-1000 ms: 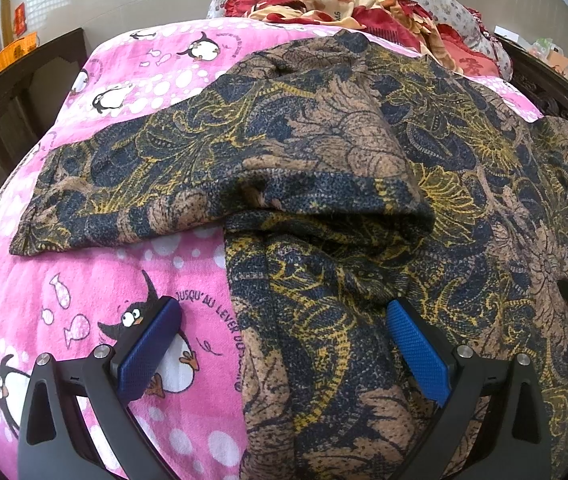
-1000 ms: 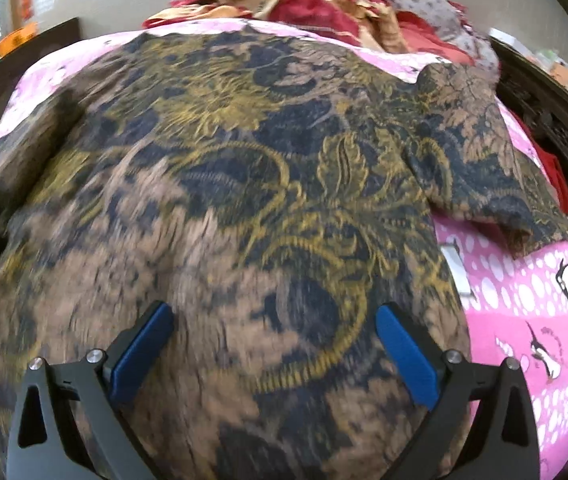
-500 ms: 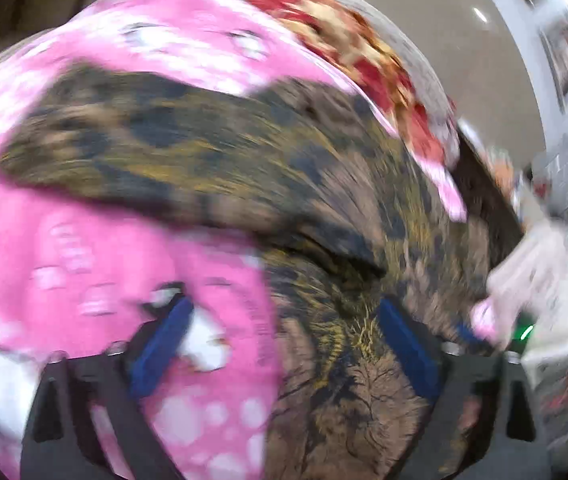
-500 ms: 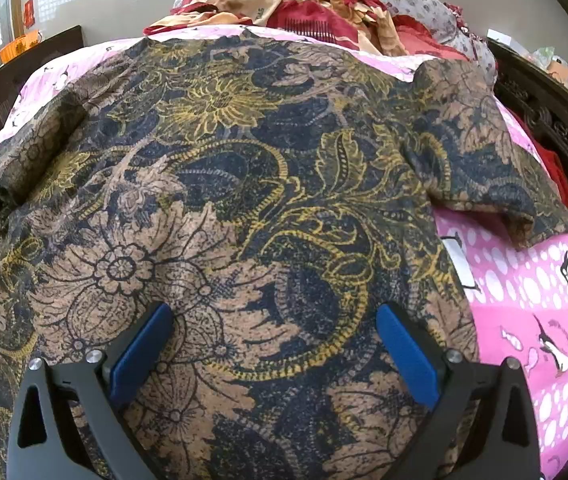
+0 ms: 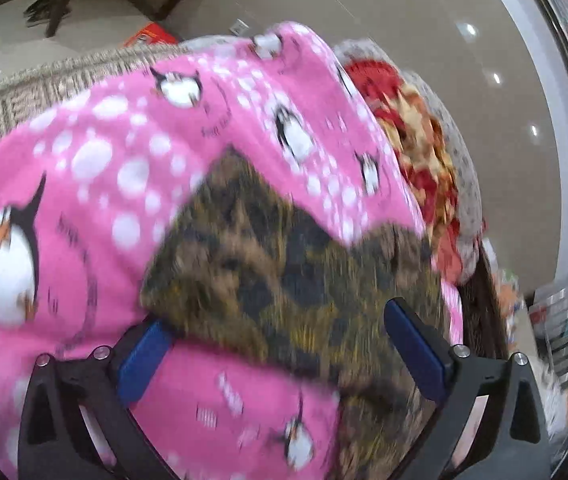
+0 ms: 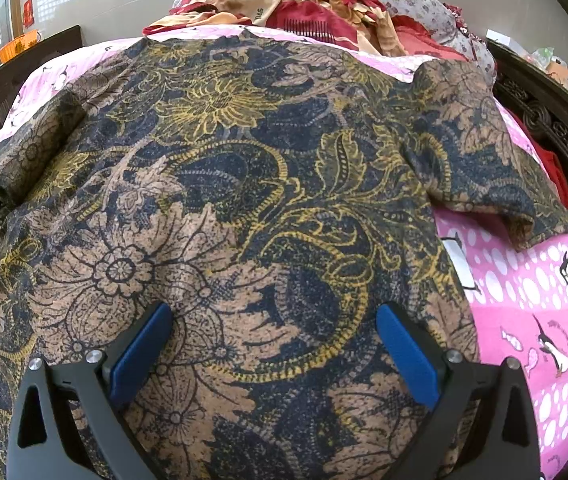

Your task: Fold small clothes

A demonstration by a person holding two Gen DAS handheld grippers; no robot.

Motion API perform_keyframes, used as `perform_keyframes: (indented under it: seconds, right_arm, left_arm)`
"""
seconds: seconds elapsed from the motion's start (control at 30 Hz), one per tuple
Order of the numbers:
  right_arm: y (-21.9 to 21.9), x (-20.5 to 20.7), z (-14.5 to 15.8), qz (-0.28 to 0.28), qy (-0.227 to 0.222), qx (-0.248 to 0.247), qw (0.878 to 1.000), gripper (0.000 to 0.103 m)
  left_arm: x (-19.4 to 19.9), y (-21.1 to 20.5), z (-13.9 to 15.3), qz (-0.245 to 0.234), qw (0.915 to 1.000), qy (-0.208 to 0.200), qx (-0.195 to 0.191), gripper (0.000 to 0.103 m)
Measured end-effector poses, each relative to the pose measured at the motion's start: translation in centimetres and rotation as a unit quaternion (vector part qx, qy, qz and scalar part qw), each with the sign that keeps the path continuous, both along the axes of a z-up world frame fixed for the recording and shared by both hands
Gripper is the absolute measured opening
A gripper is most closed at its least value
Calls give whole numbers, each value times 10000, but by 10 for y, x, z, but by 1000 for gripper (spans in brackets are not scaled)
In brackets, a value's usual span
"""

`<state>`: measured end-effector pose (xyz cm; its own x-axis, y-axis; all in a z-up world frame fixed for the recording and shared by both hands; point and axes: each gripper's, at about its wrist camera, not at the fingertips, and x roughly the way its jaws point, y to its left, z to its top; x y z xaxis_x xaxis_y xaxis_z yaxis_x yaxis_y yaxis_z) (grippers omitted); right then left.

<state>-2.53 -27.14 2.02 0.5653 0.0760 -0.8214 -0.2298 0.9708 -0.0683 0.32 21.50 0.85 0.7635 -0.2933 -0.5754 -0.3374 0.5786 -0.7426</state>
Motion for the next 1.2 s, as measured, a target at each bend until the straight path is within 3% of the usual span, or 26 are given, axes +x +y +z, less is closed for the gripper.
perform_keyframes:
  seconds: [0.1,0.17,0.23,0.27,0.3,0.4,0.47,0.57,0.63,0.7,0.8,0.83,0.93,1.07,1.1,1.2]
  right_arm:
    - [0,0,0,-1,-3,-19,10000,103]
    - [0,0,-1,-4,-5,-23,10000,103]
    - [1,0,-1,-6,-5,-24,10000,103]
    - [1,0,-1,-4,-6,-30,10000,103]
    - [0,0,-1,-4,-6,-35,10000,103]
    - [1,0,-1,0,-6,-26,10000,103]
    - [1,0,0,0,-6,-31,10000,103]
    - [1,0,0,3,-10,-44,10000,103]
    - [1,0,-1,-2,-15,-47,10000,103]
    - [1,0,-1,0,-16,-53,10000,103]
    - [1,0,0,1,-14,-55,10000,103]
    - [1,0,-1,2,-14,-55,10000,103]
    - [2,0,-1,2,-13,-53,10000,103]
    - [2,0,-1,0,-10,-67,10000,103]
    - [2,0,-1,0,-5,-84,10000,103]
    - [2,0,-2,-19,10,-107,9999,103]
  left_arm:
    - [5,9,1,224,9997,-25,26,83]
    - [11,8,1,218,9993,58,307,67]
    - [14,4,3,125,9965,271,786,29]
    - [16,3,3,109,9945,379,968,19]
    - [17,5,2,98,9931,459,1072,0]
    - [17,9,-1,72,9910,599,1199,0]
    - [11,12,13,112,9887,469,1419,0]
    - [-15,43,67,779,9753,-70,2068,0]
    - [-25,69,91,1183,9671,-222,2242,0]
    - [-41,95,118,1638,9522,-350,2556,0]
    - [-53,105,141,1929,9371,-507,2864,0]
    - [-52,103,145,1946,9355,-558,2895,0]
    - [-36,77,148,1463,9447,-810,2821,0]
    - [5,1,134,115,9607,-1204,2499,0]
    - [18,-27,126,-337,9626,-1279,2366,0]
    - [51,-105,99,-1504,9573,-1347,2070,0]
